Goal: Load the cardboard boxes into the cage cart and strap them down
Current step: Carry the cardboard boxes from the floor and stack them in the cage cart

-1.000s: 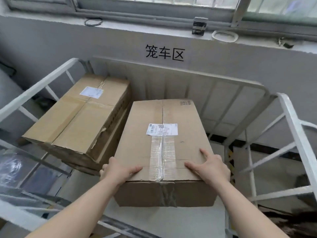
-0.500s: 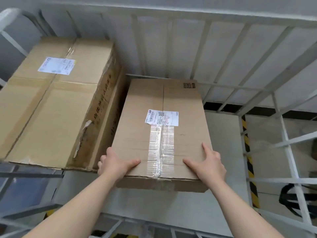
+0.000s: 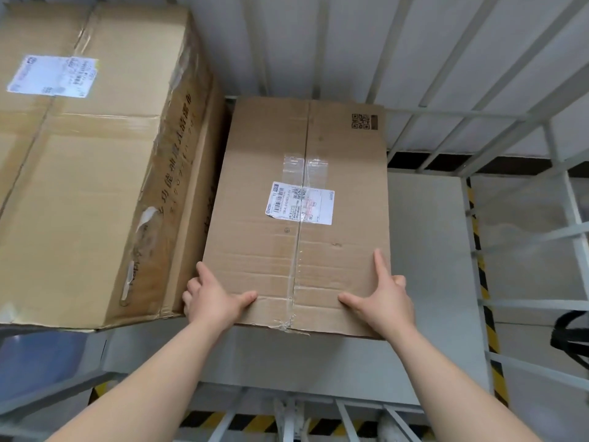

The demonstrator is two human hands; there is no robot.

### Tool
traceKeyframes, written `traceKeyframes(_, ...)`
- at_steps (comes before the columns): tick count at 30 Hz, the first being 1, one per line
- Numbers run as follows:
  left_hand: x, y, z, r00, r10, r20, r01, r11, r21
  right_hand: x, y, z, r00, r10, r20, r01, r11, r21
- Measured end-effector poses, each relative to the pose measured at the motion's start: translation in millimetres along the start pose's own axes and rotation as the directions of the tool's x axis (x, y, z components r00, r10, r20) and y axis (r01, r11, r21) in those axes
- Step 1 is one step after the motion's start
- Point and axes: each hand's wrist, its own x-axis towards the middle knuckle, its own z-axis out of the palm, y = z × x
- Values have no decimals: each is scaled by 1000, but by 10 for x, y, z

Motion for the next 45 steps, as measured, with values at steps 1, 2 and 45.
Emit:
traceKeyframes(1, 9, -18, 21, 1000, 3, 0, -3, 1000, 7, 4, 15, 35, 1000, 0, 4, 0, 1000, -4)
traceKeyframes(2, 14, -32, 43, 1000, 5, -1, -5, 1000, 13, 10, 27, 63, 1000, 0, 6, 0, 1000, -9)
traceKeyframes(45, -3943, 2020, -389, 291, 939, 185, -911, 213, 353, -2897, 1662, -2803, 775, -19, -631, 115, 987, 113)
